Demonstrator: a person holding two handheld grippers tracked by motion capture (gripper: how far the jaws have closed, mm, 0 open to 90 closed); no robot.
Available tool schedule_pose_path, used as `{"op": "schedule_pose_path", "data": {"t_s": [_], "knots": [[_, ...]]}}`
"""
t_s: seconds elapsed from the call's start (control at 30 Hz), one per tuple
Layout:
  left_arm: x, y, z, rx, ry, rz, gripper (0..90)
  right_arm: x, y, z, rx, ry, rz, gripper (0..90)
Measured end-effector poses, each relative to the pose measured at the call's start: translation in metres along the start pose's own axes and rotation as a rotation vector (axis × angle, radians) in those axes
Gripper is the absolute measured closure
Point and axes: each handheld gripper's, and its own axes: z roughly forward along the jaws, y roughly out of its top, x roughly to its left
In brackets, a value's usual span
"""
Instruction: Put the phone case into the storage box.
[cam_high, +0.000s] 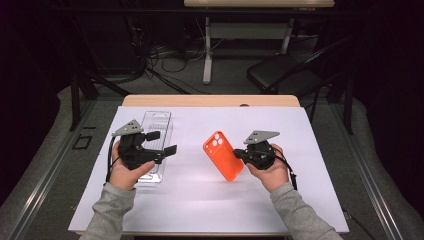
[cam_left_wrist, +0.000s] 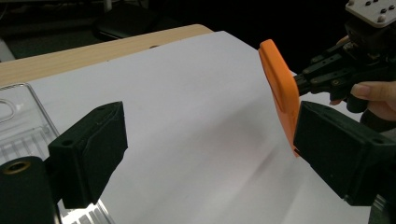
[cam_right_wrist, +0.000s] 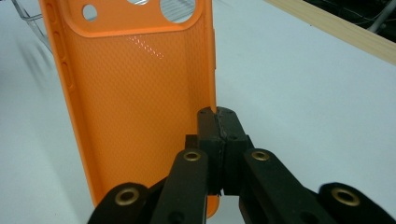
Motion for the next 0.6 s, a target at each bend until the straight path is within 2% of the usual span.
{"op": "schedule_pose_path", "data": {"t_s": [0.27, 0.6], "knots": [[-0.007, -0.001, 0.007, 0.015, -0.022, 0.02, 11.0, 0.006, -0.006, -0.001, -0.051, -0.031, 0.031, 90.0], [-0.015, -0.003, 0.015, 0.019, -0.042, 0.03, 14.8, 0.013, -0.005, -0.003, -0.117, -0.026, 0.06, 90.0]]}}
